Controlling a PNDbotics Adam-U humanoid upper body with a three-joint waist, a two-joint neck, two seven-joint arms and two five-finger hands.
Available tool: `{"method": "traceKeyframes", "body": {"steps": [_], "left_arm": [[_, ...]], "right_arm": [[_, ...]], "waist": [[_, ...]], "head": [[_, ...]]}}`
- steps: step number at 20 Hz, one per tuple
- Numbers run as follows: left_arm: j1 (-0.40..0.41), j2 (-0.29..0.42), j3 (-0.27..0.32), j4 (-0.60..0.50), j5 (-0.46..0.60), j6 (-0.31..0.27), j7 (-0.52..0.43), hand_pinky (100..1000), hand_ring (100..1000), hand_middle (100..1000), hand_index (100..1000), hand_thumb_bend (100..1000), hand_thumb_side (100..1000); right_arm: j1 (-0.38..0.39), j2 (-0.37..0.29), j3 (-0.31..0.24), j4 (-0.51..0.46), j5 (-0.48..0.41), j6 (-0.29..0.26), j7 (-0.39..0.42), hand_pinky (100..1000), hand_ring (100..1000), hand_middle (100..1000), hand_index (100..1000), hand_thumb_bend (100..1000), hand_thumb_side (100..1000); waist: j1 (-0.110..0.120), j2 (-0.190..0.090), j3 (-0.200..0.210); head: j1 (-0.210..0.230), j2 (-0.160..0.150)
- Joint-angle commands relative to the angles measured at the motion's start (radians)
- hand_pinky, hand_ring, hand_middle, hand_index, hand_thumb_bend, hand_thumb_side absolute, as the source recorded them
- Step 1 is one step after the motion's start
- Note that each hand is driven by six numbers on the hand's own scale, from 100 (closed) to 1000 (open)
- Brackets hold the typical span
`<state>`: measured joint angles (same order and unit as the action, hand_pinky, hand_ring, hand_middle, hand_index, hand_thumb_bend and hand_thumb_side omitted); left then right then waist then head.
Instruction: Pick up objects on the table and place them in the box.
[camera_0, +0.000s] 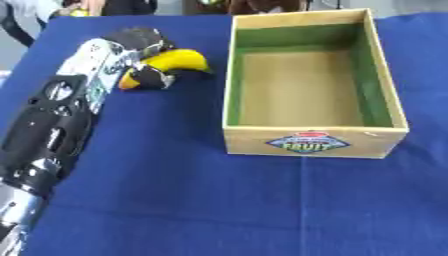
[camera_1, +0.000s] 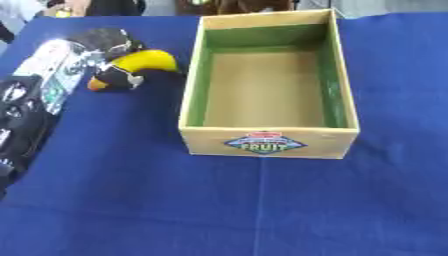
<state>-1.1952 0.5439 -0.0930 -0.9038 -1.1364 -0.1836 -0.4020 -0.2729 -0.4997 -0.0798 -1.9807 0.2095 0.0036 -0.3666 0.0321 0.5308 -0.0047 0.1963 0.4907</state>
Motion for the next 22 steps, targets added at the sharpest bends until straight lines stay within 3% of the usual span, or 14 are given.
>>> {"method": "traceKeyframes", "body": {"steps": [1,11,22], "left_arm": [[-0.013,0.017,0.008,-0.006,-0.008,0.003,0.018,485,578,527,720,100,421],[-0.02,0.022,0.007,-0.015,-0.033,0.013,0.044,454,549,499,692,100,422],[-0.036,0.017,0.0,-0.056,-0.017,0.018,0.026,449,541,491,687,100,438]], "right_arm": [[-0.004,-0.013,-0.01,-0.019,-0.001,-0.001,-0.003,826,749,764,946,100,1000],[0.0,-0.011,-0.013,-0.019,-0.002,-0.001,-0.005,826,750,765,946,100,1000],[0.007,-0.013,-0.015,-0.019,-0.006,-0.001,-0.006,825,751,765,946,100,1000]], "waist": [[-0.002,-0.024,0.0],[-0.002,-0.036,0.005],[-0.001,-0.067,0.012]], "head": [[0.003,-0.006],[0.002,0.007],[-0.005,0.03]]}}
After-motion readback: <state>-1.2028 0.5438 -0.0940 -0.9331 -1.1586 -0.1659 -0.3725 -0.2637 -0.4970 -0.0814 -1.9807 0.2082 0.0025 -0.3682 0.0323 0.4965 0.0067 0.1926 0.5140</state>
